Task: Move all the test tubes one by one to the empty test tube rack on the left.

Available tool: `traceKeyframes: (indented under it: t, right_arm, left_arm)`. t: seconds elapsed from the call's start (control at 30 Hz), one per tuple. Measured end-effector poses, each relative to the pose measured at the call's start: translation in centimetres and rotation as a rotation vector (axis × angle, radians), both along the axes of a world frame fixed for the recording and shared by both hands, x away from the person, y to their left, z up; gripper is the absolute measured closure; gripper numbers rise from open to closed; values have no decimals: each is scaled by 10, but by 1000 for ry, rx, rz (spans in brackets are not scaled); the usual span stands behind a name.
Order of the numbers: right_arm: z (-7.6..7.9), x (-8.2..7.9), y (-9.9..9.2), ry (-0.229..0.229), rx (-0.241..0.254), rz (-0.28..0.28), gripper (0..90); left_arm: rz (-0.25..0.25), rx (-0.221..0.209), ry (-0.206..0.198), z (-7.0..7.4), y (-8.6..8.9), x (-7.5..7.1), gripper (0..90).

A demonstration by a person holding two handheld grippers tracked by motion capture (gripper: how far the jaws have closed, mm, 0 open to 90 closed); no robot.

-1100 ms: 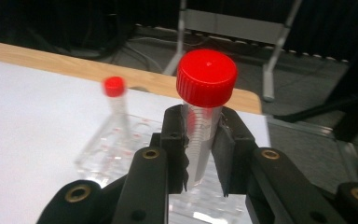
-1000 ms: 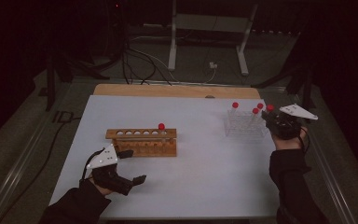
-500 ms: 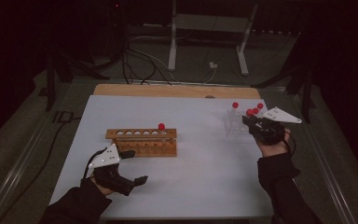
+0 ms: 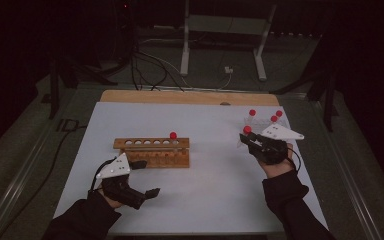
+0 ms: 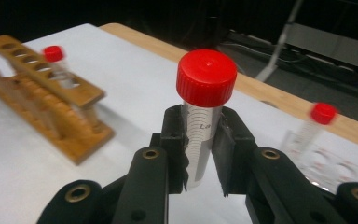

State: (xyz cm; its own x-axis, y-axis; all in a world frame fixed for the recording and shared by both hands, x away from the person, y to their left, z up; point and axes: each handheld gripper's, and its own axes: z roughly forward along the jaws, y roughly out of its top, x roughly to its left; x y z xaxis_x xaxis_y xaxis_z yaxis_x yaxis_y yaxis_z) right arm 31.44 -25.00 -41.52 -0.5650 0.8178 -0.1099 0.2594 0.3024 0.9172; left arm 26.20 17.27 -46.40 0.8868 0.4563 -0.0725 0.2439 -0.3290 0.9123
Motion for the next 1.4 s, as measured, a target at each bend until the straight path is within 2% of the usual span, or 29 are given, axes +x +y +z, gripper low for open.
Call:
traceKeyframes:
  t: [0.47,0.8,1.13,1.4]
  right_arm:
    - [-16,-19,41,30,-47,141,752]
    - [-22,-36,65,38,-52,241,752]
    - [-31,-49,91,58,-74,338,752]
    - [-40,-56,108,85,-80,399,752]
  left_arm:
    - [-31,5,6,4,-10,2,6]
    - [-61,-7,11,10,-21,4,6]
    - [-96,-15,-3,19,-32,5,13]
    - [-124,-20,-26,25,-47,7,74]
